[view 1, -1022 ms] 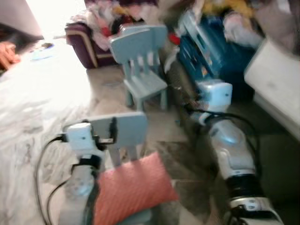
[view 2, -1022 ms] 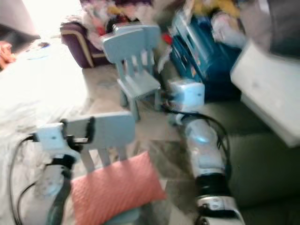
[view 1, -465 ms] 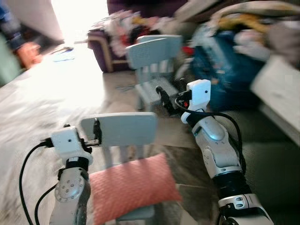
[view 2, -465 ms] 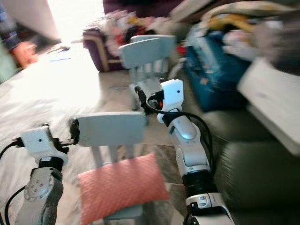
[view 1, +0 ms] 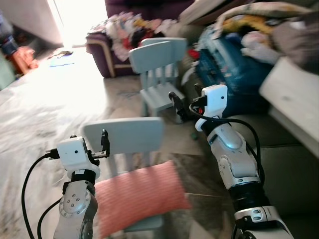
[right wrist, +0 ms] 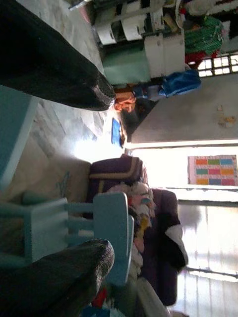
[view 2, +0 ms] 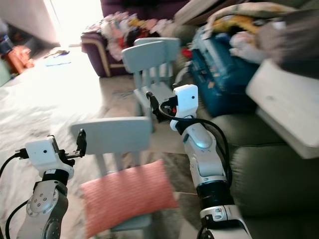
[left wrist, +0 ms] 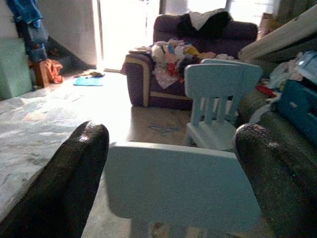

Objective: Move the pillow to the sofa

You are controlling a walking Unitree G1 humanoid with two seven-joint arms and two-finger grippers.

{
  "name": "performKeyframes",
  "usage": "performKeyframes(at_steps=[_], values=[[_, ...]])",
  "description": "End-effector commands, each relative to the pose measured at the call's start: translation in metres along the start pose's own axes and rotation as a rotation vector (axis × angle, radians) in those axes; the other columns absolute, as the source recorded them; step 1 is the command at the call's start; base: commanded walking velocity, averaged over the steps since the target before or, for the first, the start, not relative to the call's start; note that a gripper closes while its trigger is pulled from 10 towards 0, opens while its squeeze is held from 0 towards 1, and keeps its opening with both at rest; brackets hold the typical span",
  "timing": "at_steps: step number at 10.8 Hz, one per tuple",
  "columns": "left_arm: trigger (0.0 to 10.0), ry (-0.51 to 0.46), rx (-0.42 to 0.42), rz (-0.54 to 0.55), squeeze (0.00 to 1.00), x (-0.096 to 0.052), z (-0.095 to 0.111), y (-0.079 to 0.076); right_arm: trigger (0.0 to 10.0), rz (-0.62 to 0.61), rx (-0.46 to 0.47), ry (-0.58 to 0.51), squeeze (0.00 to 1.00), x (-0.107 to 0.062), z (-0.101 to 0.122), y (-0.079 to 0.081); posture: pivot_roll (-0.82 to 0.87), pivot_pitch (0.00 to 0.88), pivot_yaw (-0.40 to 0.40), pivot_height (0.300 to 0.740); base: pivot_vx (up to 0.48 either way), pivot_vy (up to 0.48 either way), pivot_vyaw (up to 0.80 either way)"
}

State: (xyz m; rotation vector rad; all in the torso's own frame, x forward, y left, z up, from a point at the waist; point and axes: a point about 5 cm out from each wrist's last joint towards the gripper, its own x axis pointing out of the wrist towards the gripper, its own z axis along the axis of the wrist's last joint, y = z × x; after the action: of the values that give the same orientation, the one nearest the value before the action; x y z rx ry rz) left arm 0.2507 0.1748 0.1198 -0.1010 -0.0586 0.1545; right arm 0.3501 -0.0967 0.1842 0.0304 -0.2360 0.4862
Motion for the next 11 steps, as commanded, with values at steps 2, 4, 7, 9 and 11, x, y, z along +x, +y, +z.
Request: performKeyframes(at_steps=[2,4,7,9,11], values=[[10.0,0.005,0.019,0.011,0.0,-0.0008,0.0018,0.0044,10.0,0.027,0.009,-0.012,0.0,0.0025,0.0031,0.005,-0.16,0.034,0.046,0.74,0.0,0.471,0.0],[10.0,0.01,0.024,0.007,0.0,-0.0004,0.0016,0.0042,10.0,0.026,0.015,-0.01,0.0,0.0014,0.0018,0.0049,-0.16,0.033,0.047,0.74,0.0,0.469,0.0],[10.0,0.013,0.02,0.01,0.0,-0.0005,0.0006,0.0042,10.0,0.025,0.019,-0.008,0.0,-0.0008,-0.0004,0.003,-0.16,0.034,0.047,0.74,0.0,0.25,0.0],[10.0,0.011,0.028,0.008,0.0,-0.0009,0.001,0.0042,10.0,0.023,0.02,-0.005,0.0,-0.0016,-0.0015,0.0026,-0.16,0.037,0.05,0.74,0.0,0.0,0.0],[10.0,0.0,0.048,-0.027,0.0,-0.0009,0.0027,0.0005,10.0,0.021,0.019,-0.003,0.0,-0.0025,-0.0024,0.0022,-0.16,0.039,0.051,0.74,0.0,0.0,0.0]])
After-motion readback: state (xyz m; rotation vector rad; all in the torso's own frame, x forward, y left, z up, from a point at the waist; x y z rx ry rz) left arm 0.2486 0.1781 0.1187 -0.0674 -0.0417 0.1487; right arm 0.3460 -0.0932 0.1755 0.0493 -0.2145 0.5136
